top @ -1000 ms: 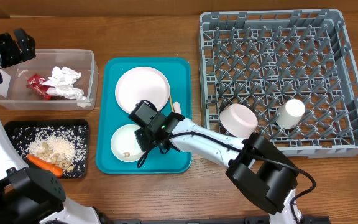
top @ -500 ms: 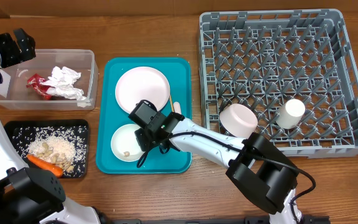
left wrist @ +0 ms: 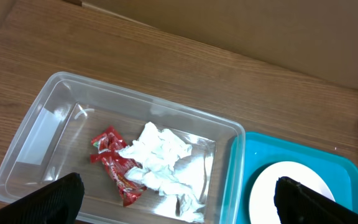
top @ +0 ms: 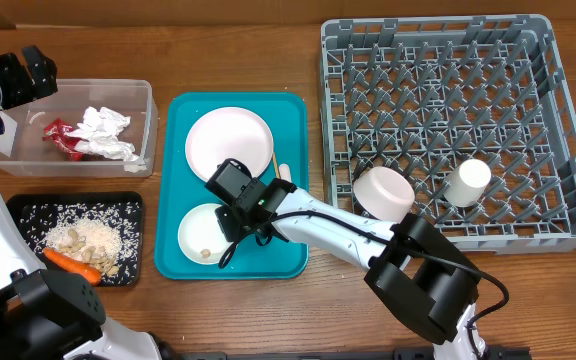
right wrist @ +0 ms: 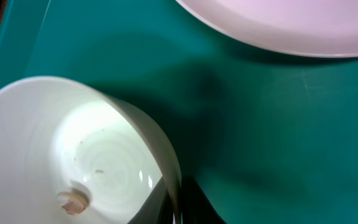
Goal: Sort waste into correct bins and load items into the dishwasher rack
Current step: 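Lower the right gripper onto the white bowl rim and grasp it, then lift the white bowl and carry it to the rack's far edge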
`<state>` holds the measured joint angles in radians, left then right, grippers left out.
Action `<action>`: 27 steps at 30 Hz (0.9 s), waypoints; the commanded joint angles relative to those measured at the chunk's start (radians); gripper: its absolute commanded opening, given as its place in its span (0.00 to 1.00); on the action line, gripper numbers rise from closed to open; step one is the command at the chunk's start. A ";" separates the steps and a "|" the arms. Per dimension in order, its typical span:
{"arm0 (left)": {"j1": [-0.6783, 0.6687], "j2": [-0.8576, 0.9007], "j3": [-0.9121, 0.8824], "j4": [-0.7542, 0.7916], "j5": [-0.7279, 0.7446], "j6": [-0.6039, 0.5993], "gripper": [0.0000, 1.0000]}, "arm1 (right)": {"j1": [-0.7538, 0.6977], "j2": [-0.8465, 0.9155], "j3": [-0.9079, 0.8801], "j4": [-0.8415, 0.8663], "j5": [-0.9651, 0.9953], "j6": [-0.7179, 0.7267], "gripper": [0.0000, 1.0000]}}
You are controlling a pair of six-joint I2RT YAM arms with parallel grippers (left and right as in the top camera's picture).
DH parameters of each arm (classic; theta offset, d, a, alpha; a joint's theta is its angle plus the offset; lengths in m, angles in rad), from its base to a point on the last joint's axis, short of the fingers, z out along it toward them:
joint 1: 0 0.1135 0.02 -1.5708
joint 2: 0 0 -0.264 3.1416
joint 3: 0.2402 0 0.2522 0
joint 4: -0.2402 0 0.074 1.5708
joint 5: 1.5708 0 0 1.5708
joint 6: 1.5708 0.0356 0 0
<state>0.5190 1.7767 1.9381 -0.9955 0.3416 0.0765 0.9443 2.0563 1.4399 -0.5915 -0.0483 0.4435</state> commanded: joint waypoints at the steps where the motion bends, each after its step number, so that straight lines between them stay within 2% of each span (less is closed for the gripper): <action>1: 0.003 -0.008 0.010 0.005 0.017 -0.013 1.00 | 0.003 -0.026 0.028 -0.005 0.002 -0.003 0.06; 16: 0.003 -0.008 0.010 0.005 0.017 -0.013 1.00 | -0.003 -0.041 0.029 0.010 0.003 -0.007 0.04; 27: 0.003 -0.008 0.010 0.005 0.017 -0.013 1.00 | -0.085 -0.253 0.060 -0.071 0.182 -0.124 0.04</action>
<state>0.5190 1.7767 1.9381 -0.9955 0.3416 0.0765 0.8959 1.9274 1.4422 -0.6559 0.0559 0.3767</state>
